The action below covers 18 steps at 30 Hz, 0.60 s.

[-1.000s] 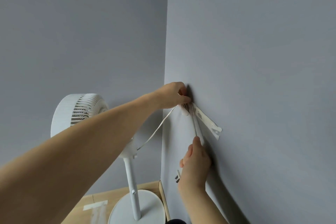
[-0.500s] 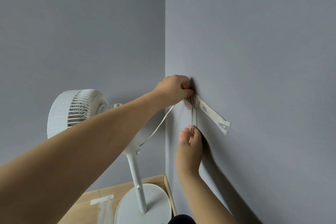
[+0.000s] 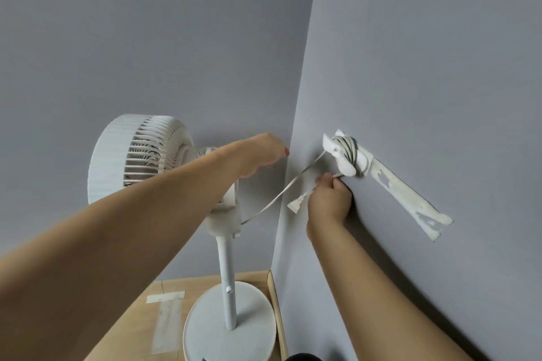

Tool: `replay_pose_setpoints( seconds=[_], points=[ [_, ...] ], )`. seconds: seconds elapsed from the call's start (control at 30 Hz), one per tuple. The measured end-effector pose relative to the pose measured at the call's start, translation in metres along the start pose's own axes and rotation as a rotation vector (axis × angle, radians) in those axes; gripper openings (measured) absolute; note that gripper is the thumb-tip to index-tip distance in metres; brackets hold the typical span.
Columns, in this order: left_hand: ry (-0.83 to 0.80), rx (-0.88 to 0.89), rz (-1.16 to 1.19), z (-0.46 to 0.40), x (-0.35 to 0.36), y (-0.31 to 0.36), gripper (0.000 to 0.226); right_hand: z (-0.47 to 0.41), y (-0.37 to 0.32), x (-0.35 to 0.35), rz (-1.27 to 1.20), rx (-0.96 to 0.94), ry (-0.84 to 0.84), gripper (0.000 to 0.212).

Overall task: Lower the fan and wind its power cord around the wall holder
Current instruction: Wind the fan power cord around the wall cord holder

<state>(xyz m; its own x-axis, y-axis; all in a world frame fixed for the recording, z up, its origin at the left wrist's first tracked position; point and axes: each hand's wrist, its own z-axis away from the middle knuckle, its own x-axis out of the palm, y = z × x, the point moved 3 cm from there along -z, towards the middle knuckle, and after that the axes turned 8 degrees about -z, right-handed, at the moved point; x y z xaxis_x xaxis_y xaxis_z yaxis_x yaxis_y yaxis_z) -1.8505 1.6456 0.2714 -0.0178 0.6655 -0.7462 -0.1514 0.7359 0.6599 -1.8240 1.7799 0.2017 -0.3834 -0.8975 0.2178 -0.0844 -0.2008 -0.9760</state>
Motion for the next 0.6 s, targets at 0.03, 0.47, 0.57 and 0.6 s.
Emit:
replay_pose_setpoints(
  seconds=[0.03,0.47,0.57,0.6],
  points=[
    [-0.034,-0.033,0.023,-0.004,0.006,-0.008,0.031,-0.002,-0.002,0.007,-0.033,0.027,0.014,0.029],
    [-0.228,-0.315,0.624,-0.040,0.027,-0.033,0.018,-0.022,-0.020,0.046,-0.539,0.224,0.033,0.025],
    [-0.148,-0.210,0.735,-0.047,0.020,-0.024,0.013,-0.017,-0.021,0.042,-0.473,0.311,-0.028,0.033],
    [-0.096,-0.171,0.773,-0.048,0.015,-0.018,0.012,-0.014,-0.020,0.039,-0.422,0.345,-0.042,0.034]
  ],
)
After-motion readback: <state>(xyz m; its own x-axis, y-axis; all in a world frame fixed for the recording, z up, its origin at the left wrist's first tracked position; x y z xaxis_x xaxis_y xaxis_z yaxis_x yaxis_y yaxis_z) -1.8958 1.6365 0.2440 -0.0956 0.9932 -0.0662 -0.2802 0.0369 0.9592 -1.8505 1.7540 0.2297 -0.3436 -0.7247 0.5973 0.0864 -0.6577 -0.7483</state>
